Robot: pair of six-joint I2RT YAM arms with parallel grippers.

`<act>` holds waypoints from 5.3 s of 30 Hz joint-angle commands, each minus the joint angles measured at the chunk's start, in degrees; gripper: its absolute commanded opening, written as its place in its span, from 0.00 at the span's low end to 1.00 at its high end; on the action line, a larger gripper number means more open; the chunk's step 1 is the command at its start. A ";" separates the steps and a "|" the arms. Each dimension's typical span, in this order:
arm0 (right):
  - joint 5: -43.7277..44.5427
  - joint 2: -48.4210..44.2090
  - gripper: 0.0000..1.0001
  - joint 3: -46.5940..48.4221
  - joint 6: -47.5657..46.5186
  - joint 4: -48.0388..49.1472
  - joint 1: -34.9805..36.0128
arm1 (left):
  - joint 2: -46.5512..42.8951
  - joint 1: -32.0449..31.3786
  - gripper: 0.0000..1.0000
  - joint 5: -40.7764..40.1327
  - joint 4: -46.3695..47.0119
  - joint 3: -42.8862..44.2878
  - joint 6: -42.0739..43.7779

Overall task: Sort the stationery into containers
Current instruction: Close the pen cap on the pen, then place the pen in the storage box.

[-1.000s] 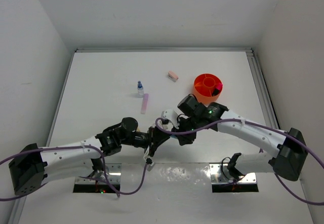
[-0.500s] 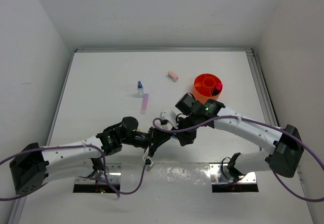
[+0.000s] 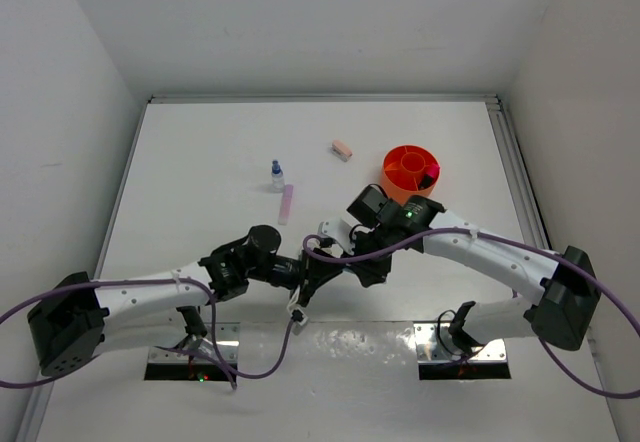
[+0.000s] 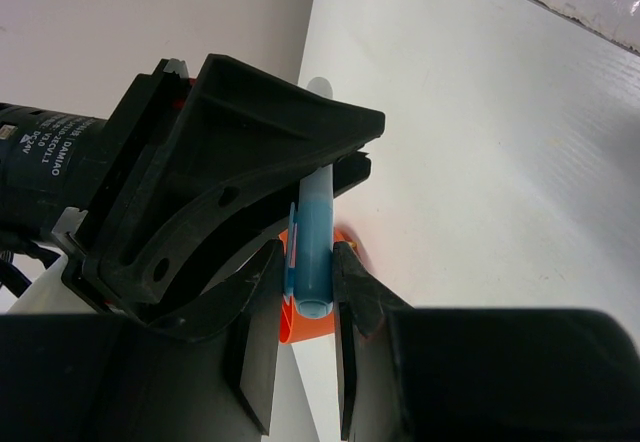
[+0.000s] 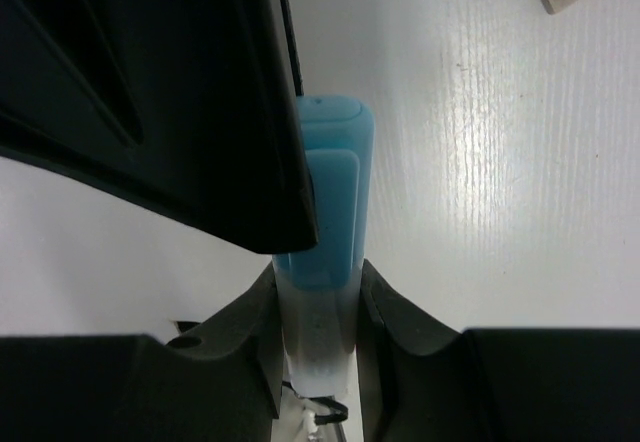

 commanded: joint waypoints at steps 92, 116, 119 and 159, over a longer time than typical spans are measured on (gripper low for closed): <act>46.60 -18.59 0.00 -9.13 32.85 66.78 9.25 | -2.77 -1.52 0.48 -45.03 13.00 16.01 -101.49; 46.17 -19.30 0.00 -13.79 39.00 68.45 9.34 | -2.24 -0.29 0.46 -44.85 16.08 15.04 -99.21; 46.08 -19.03 0.00 -14.14 39.53 68.53 9.51 | -2.33 -0.29 0.44 -43.19 16.78 14.95 -97.63; 48.89 -20.61 0.00 -17.65 44.10 69.94 12.15 | -4.61 -0.20 0.00 -40.89 15.73 13.98 -95.78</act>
